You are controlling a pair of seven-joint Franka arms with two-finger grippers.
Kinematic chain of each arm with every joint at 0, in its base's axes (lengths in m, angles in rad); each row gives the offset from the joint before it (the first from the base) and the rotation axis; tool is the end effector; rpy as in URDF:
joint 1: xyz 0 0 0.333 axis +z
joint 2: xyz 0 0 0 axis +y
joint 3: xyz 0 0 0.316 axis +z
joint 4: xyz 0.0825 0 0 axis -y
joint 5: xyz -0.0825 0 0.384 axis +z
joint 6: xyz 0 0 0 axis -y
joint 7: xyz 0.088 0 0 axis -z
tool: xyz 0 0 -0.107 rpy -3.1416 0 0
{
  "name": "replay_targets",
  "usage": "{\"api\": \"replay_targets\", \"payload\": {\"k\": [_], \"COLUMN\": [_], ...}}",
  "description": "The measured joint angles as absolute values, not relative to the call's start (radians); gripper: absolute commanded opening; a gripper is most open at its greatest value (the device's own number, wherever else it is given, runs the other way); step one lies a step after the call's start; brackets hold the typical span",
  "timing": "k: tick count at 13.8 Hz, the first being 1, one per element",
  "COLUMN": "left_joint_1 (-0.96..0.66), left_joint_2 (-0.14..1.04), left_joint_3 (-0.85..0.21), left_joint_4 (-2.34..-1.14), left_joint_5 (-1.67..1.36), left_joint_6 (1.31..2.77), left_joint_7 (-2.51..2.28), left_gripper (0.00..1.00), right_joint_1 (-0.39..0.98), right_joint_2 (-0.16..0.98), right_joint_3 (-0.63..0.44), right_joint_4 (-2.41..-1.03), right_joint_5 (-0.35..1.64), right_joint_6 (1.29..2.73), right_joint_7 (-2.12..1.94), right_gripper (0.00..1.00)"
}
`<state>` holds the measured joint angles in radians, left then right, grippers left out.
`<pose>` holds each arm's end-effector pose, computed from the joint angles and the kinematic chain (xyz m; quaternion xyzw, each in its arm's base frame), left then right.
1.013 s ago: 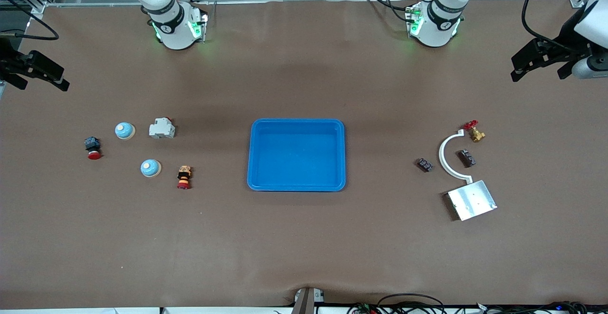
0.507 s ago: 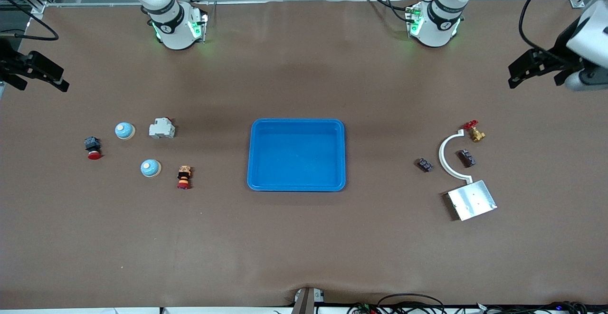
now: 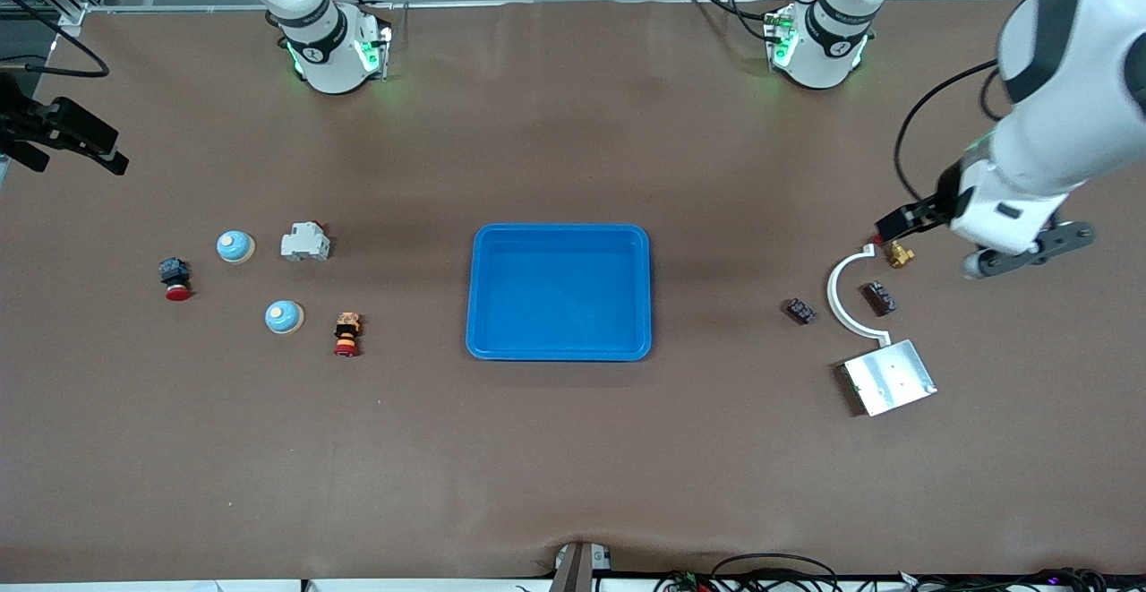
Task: Place electrolytic capacitor and blue bell in tray
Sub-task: 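Reach the left gripper to a capacitor while the right gripper reaches a bell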
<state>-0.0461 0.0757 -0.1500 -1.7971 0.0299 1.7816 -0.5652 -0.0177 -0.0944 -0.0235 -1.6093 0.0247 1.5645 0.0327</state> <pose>0.5650 -0.1075 0.4923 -0.9827 -0.1795 0.0386 0.0249 0.5240 -0.0196 0.6567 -0.9989 0.0365 -0.0248 0.0133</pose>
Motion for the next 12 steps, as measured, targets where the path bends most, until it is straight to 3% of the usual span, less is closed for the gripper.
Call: {"api": "replay_targets", "payload": {"k": [6,12], "left_joint_1": [-0.046,-0.050], "left_joint_2": [0.089,0.231], "left_joint_3": [-0.163,-0.164], "left_joint_4": [-2.101,-2.167], "left_joint_5": [0.032,0.032], "left_joint_6": [2.155,2.390], "left_joint_7": [-0.745,-0.928], "left_gripper": [1.00,1.00], "right_joint_1": [-0.019,-0.125], "right_joint_2": [-0.095,-0.124], "right_joint_3": [-0.030,-0.037], "right_joint_4": [-1.635,-1.918], "right_joint_5": [0.025,0.016], "right_joint_6": [1.570,1.800], "right_joint_7": [0.015,-0.164], "right_gripper": [1.00,1.00]}}
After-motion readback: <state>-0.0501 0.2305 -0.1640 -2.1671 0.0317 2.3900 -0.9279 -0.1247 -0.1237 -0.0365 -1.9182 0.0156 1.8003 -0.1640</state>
